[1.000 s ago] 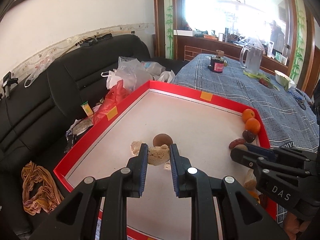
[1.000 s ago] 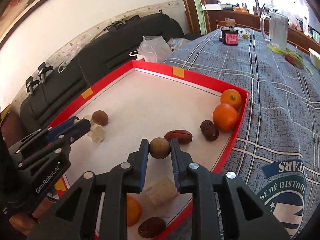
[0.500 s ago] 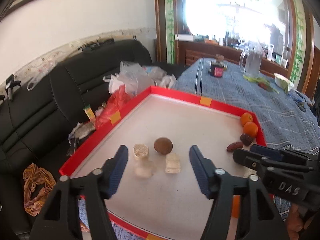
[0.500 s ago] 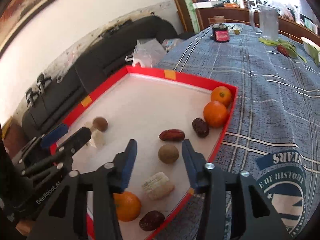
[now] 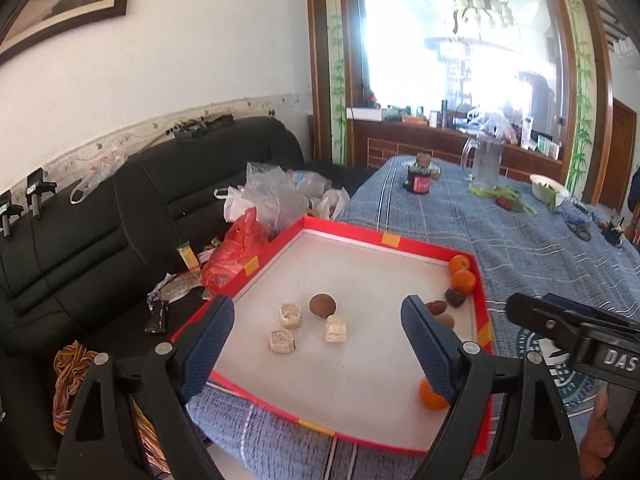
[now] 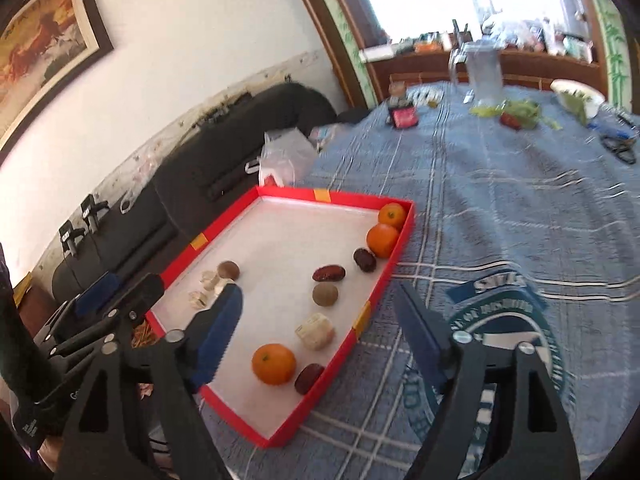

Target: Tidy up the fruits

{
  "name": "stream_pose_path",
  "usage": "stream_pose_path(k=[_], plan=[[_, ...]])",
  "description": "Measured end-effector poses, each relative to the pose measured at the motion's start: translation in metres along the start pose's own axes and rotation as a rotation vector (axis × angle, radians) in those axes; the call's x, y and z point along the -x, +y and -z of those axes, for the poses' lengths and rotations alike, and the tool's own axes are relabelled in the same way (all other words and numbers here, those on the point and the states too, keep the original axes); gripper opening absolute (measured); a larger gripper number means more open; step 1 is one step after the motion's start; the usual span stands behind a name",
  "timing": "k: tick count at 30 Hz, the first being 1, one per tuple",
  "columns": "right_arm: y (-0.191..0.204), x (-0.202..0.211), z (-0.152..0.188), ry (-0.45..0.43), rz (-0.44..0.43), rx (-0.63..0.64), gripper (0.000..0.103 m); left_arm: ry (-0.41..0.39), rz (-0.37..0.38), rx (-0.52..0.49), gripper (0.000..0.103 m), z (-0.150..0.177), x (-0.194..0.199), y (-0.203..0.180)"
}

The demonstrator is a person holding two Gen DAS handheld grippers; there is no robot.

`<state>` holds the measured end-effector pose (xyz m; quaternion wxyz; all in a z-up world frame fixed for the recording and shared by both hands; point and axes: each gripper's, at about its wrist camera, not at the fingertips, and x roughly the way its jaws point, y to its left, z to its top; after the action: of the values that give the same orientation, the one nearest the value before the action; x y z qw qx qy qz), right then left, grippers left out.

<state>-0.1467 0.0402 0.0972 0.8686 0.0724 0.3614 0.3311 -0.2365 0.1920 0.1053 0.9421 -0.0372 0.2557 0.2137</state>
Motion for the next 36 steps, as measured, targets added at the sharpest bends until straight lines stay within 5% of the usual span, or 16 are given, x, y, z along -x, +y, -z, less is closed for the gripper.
stream_pose_path(k=[6, 12, 23, 36], plan=[[0.022, 0.081, 0.004, -0.216, 0.06, 0.044, 0.102, -0.106, 0.014, 0.03, 0.103, -0.003, 0.05, 0.006], [0.037, 0.144, 0.016, -0.419, 0.095, 0.071, 0.103, -0.211, -0.031, 0.032, 0.103, -0.005, 0.092, 0.019], [0.032, 0.114, 0.029, -0.39, 0.101, 0.074, 0.103, -0.27, -0.108, 0.111, 0.103, 0.0, 0.091, 0.034], [0.069, 0.089, 0.049, -0.337, 0.147, 0.214, 0.103, -0.193, -0.12, 0.159, 0.103, 0.009, 0.086, 0.06]])
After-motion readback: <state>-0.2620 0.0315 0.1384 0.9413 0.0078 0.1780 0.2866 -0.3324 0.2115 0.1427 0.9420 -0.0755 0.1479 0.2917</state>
